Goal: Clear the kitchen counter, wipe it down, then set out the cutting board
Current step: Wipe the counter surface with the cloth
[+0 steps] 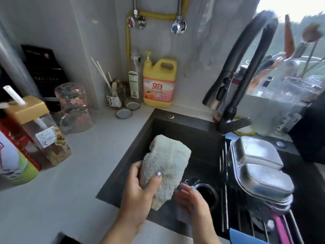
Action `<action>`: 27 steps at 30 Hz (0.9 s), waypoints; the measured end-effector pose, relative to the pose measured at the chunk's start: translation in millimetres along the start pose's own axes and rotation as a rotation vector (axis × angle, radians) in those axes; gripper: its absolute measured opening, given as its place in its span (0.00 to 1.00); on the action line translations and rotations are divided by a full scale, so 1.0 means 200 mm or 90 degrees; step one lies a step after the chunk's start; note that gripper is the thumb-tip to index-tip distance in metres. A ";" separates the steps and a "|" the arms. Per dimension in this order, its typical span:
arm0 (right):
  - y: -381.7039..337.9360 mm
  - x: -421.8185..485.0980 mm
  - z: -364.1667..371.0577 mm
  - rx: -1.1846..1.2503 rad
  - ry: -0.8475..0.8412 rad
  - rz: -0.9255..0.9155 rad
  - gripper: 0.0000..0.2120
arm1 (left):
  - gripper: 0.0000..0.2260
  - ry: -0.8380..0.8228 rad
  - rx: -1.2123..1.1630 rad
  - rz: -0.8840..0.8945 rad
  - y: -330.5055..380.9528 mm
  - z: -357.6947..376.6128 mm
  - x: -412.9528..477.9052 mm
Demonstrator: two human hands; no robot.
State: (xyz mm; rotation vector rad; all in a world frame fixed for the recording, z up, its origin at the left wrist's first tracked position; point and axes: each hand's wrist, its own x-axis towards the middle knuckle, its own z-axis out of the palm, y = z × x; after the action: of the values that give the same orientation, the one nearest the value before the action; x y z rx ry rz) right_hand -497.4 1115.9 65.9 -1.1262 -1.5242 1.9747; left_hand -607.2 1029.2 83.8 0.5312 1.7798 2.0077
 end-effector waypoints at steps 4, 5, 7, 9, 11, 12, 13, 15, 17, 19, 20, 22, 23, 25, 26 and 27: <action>-0.13 -0.10 -0.24 0.155 -0.102 0.033 0.22 | 0.18 -0.109 -0.017 -0.048 -0.04 0.19 -0.29; -0.15 -0.14 -0.31 0.131 -0.095 0.005 0.20 | 0.18 -0.128 -0.014 -0.045 -0.04 0.24 -0.35; -0.17 -0.23 -0.46 0.102 -0.052 -0.040 0.12 | 0.19 -0.164 0.002 -0.049 -0.04 0.34 -0.46; -0.18 -0.32 -0.63 0.123 -0.022 -0.063 0.10 | 0.20 -0.211 0.006 -0.077 -0.02 0.46 -0.55; -0.20 -0.44 -0.82 0.139 -0.016 -0.081 0.11 | 0.25 -0.245 -0.051 -0.141 0.02 0.59 -0.65; -0.21 -0.50 -0.93 0.143 -0.019 -0.087 0.12 | 0.30 -0.254 -0.100 -0.184 0.04 0.67 -0.70; -0.21 -0.57 -1.04 0.148 -0.026 -0.094 0.13 | 0.36 -0.266 -0.150 -0.226 0.06 0.76 -0.76; -0.22 -0.71 -1.28 0.162 -0.045 -0.110 0.12 | 0.46 -0.343 -0.260 -0.297 0.12 0.96 -0.90; -0.21 -0.85 -1.53 0.179 -0.054 -0.114 0.11 | 0.44 -0.503 -0.336 -0.364 0.17 1.19 -1.07; -0.19 -0.97 -1.79 0.188 -0.022 -0.122 0.09 | 0.37 -0.614 -0.358 -0.434 0.19 1.43 -1.27; -0.17 -1.03 -1.92 0.188 0.013 -0.130 0.07 | 0.35 -0.626 -0.349 -0.448 0.18 1.56 -1.37; -0.14 -1.12 -2.18 0.180 0.104 -0.146 0.07 | 0.31 -0.586 -0.293 -0.437 0.13 1.82 -1.55; -0.13 -1.16 -2.30 0.169 0.143 -0.148 0.07 | 0.28 -0.561 -0.261 -0.430 0.12 1.94 -1.63; -0.11 -1.23 -2.53 0.153 0.196 -0.142 0.06 | 0.23 -0.530 -0.179 -0.406 0.09 2.15 -1.75; -0.10 -1.27 -2.63 0.146 0.216 -0.138 0.06 | 0.22 -0.522 -0.136 -0.381 0.07 2.23 -1.80; -0.09 -1.30 -2.72 0.136 0.234 -0.134 0.06 | 0.22 -0.516 -0.098 -0.350 0.07 2.31 -1.84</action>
State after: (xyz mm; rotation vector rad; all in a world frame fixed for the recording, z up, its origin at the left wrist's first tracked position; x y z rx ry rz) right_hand 83.3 1265.5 130.1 -1.1129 -1.1602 1.6367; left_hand -51.9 1220.4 144.7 0.6049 1.0982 1.2654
